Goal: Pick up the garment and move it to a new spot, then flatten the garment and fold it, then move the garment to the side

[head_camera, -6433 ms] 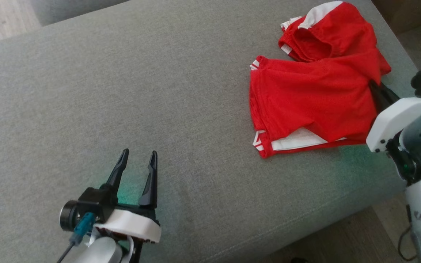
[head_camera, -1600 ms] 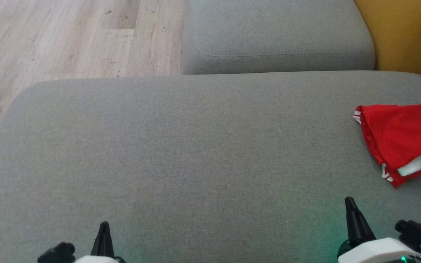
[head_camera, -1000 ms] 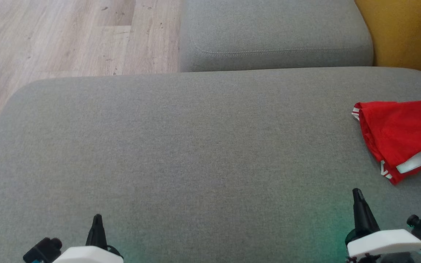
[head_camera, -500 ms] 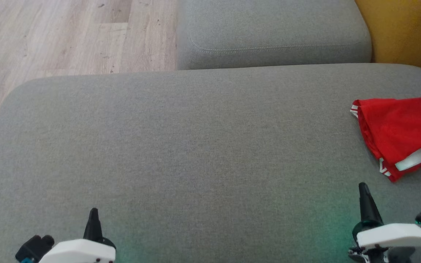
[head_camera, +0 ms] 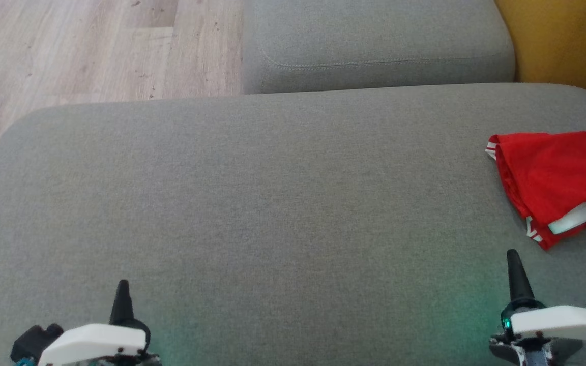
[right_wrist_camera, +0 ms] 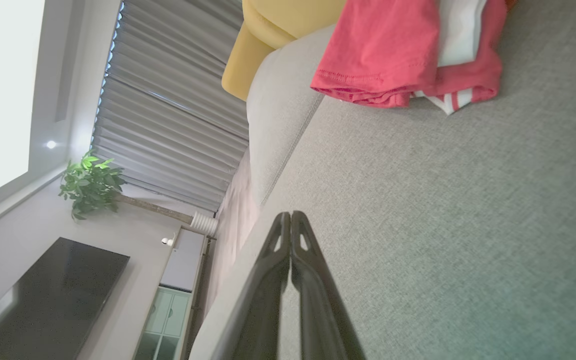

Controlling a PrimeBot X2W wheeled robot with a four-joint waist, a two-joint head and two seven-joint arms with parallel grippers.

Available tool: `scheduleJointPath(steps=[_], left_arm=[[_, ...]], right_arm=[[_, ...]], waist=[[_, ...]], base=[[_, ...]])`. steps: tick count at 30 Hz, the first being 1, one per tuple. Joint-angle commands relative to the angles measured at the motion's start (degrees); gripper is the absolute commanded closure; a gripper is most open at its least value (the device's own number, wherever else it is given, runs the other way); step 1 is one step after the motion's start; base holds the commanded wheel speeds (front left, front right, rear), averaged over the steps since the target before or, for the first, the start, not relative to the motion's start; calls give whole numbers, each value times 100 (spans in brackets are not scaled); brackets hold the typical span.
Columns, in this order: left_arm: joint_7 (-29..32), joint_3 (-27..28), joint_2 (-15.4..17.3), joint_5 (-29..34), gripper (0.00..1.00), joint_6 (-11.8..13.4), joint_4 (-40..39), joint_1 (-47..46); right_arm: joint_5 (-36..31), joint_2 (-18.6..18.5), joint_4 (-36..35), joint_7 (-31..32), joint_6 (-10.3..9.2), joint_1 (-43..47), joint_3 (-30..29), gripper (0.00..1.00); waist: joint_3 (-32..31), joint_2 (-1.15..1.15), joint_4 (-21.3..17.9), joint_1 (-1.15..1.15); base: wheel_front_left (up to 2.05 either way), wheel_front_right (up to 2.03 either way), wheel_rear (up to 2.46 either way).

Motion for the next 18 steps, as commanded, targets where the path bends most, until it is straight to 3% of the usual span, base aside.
scheduleJointPath(steps=[1,18], left_arm=[[55,286,1,-131,100,-86,-167,-342],[331,808,-202,-843,100,-420,-160,-492]], right_arm=[[211,-133,-173,52,26,-399,22,100],[1309,-137,-136,223,32,-627,-117,100]], waist=[[8,0,-6,0],[77,0,-60,0]], base=[[0,0,0],[0,0,0]])
